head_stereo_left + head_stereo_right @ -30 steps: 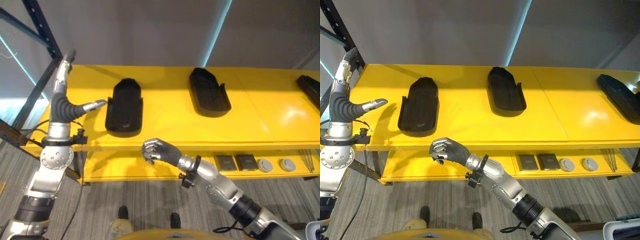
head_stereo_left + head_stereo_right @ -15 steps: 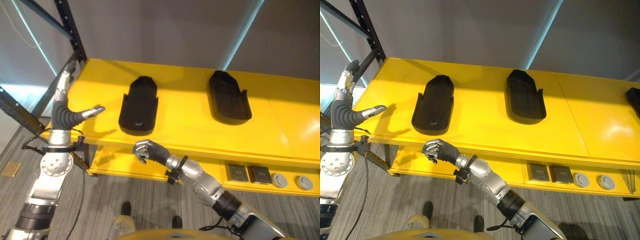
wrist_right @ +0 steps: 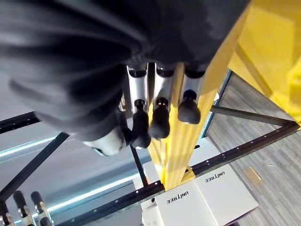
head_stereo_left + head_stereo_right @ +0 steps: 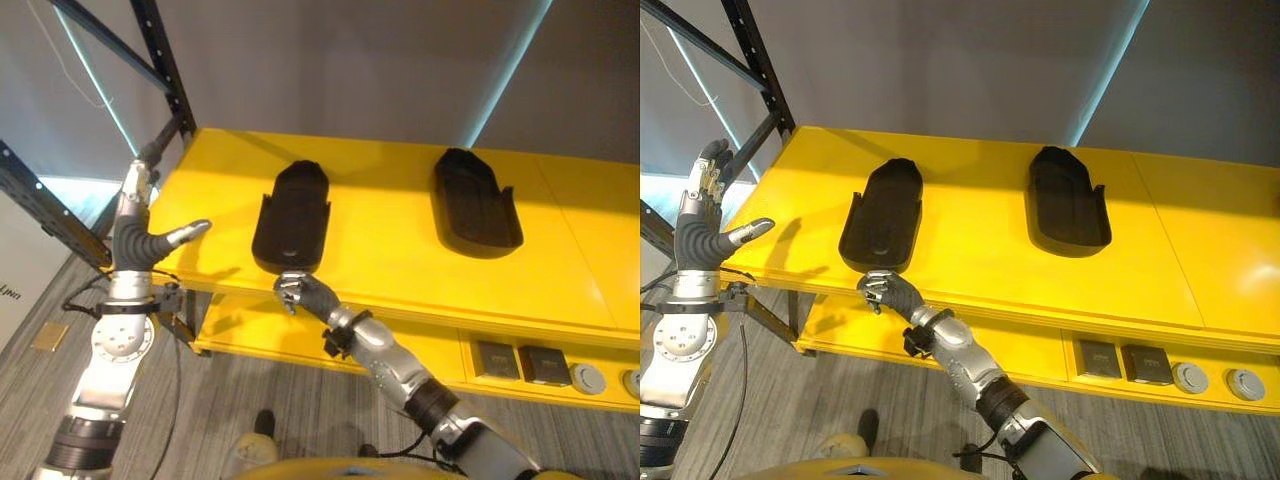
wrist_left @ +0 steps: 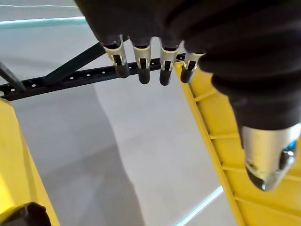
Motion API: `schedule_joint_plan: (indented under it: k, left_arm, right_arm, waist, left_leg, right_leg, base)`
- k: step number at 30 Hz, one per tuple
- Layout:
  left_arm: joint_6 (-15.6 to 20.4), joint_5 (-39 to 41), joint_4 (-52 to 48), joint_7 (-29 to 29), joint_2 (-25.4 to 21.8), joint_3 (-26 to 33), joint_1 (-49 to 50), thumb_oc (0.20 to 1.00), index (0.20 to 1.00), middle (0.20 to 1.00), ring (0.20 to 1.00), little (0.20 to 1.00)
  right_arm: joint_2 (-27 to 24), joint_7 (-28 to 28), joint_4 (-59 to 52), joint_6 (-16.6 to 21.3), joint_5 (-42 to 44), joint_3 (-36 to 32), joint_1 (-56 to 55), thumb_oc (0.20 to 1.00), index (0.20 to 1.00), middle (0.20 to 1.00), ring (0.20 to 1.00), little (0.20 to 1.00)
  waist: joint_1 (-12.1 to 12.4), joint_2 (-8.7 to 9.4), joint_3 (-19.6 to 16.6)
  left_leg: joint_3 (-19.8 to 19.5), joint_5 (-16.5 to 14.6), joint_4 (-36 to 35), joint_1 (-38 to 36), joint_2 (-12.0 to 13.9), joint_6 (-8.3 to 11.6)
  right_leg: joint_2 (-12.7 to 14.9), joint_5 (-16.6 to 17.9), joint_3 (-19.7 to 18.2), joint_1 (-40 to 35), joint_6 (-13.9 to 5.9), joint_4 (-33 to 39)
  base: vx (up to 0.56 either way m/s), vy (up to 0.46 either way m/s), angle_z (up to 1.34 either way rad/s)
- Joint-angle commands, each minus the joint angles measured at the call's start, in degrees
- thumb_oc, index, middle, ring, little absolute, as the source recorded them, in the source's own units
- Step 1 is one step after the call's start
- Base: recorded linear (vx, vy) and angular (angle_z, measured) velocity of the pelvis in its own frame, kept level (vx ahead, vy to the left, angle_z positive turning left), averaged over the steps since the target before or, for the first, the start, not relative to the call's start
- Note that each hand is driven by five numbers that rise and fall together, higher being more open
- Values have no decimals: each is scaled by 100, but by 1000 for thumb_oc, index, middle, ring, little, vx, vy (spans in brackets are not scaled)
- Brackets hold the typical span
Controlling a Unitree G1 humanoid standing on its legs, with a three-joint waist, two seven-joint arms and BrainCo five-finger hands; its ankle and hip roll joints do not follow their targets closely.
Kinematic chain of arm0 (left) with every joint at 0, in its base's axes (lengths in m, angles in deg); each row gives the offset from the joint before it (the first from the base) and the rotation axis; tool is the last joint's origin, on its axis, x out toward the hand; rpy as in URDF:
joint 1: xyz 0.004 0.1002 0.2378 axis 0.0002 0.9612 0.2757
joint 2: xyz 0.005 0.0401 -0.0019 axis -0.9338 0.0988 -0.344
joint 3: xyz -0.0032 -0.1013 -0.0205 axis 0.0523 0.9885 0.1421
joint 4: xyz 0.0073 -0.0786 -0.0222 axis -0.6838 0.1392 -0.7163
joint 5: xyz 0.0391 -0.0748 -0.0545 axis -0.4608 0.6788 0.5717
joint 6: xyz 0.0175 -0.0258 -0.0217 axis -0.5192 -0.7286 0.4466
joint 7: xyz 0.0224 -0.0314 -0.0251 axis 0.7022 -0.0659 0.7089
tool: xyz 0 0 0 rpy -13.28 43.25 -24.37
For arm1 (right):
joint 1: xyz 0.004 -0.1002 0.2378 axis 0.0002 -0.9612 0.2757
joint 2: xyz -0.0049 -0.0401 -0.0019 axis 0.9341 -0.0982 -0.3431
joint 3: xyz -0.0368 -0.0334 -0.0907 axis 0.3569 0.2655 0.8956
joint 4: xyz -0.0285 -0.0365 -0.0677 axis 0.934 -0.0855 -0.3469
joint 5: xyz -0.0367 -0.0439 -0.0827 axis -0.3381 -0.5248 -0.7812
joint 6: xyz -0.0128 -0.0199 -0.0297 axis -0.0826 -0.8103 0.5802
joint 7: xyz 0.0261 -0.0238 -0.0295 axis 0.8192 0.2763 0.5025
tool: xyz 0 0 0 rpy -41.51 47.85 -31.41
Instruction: Move parts from the plastic box to the shelf.
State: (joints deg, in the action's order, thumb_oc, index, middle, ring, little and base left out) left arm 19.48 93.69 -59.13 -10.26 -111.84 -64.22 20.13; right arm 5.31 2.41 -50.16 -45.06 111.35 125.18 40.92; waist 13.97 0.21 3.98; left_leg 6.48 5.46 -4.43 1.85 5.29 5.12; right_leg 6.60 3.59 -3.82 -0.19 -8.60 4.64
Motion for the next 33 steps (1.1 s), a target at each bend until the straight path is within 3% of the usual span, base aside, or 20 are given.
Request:
schedule_joint_plan:
  k: [1,7,12,17,33]
  left_arm:
    - [250,224,54,-50,-315,-128,-396,1000,1000,1000,1000,1000]
    - [273,301,-55,-138,-452,-328,-469,1000,1000,1000,1000,1000]
    - [283,334,-22,-169,-555,-464,-577,1000,1000,1000,1000,1000]
    - [292,388,62,-144,-507,-424,-562,1000,1000,1000,1000,1000]
    - [284,486,50,-128,-299,-223,-409,1000,1000,1000,1000,1000]
  right_arm:
    - [206,-337,143,328,-79,-256,658,200,200,200,200,200]
    - [341,-603,740,349,-309,-336,1038,200,200,200,200,200]
    - [319,-573,633,345,41,-473,1208,200,200,200,200,200]
    - [197,-536,-126,502,540,-682,1183,200,200,200,200,200]
    - [110,-530,-640,566,667,-855,994,200,200,200,200,200]
  waist:
    - [177,224,13]
    - [364,217,66]
    - [481,225,123]
    - [466,237,115]
    - [350,192,33]
  left_leg:
    - [-20,-1301,846,-141,2,-19]
    - [-127,-1287,857,-42,1,-19]
    - [-197,-1237,824,55,-2,-14]
    - [-200,-1220,776,85,-26,-31]
    - [-142,-1288,755,2,-84,-68]
  right_leg:
    - [221,-1129,53,-98,-242,-698]
    - [206,-1126,137,-96,-243,-666]
    - [190,-1103,198,-57,-250,-629]
    - [211,-1080,221,-11,-262,-615]
    - [288,-1075,199,-11,-277,-601]
  base:
    - [17,2,4]
    - [17,-4,11]
    - [-2,-1,8]
    - [2,11,9]
    - [17,9,-1]
